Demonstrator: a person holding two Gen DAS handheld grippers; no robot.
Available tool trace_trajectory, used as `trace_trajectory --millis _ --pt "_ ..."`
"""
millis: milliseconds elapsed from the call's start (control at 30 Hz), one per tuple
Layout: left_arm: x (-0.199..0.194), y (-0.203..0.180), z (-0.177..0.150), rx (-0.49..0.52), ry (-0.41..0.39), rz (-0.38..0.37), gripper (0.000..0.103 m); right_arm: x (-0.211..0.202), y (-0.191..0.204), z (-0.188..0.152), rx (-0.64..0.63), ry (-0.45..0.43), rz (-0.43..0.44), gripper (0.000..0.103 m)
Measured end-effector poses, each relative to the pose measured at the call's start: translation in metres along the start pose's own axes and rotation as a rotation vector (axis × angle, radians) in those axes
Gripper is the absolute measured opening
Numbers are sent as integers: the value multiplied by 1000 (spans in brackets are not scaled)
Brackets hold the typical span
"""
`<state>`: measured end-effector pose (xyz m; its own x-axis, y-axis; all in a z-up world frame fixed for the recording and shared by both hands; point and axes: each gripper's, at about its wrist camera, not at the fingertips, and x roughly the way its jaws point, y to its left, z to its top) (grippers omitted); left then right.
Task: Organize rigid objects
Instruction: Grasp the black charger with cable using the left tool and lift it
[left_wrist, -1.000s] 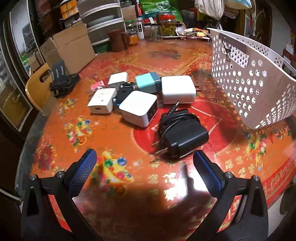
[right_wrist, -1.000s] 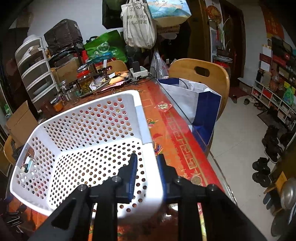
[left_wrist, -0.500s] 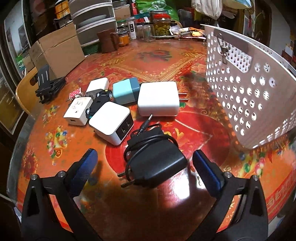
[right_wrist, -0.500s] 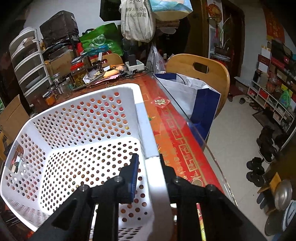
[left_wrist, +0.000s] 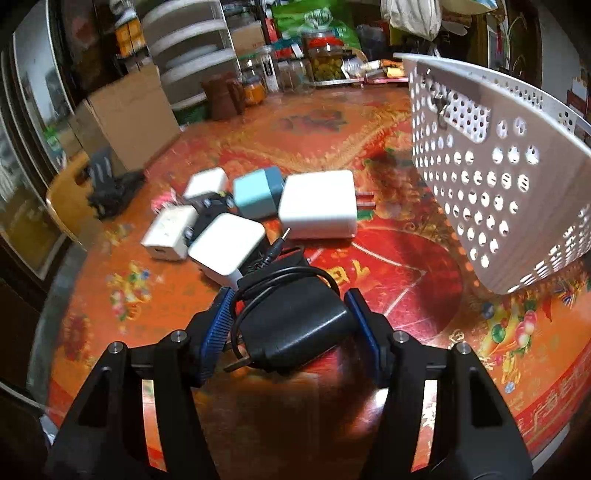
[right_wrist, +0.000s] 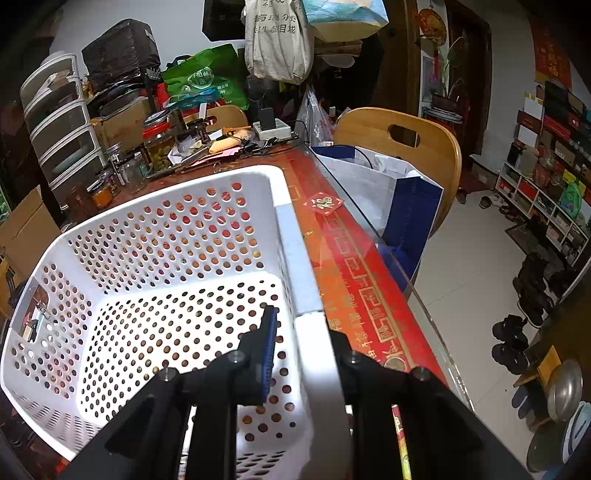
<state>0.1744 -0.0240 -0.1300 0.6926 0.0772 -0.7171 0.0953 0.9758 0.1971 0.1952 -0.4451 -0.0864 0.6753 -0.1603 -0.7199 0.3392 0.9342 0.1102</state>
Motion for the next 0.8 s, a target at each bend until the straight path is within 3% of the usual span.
trace_trajectory --millis 267,567,800 --pt "-40 2 15 64 -103 91 58 1 1 0 -13 3 -1 17" --pt "-76 -5 68 180 -234 211 58 1 3 1 -28 8 -4 16" --pt "-88 -23 105 269 -292 249 58 1 4 1 -32 10 -2 16"
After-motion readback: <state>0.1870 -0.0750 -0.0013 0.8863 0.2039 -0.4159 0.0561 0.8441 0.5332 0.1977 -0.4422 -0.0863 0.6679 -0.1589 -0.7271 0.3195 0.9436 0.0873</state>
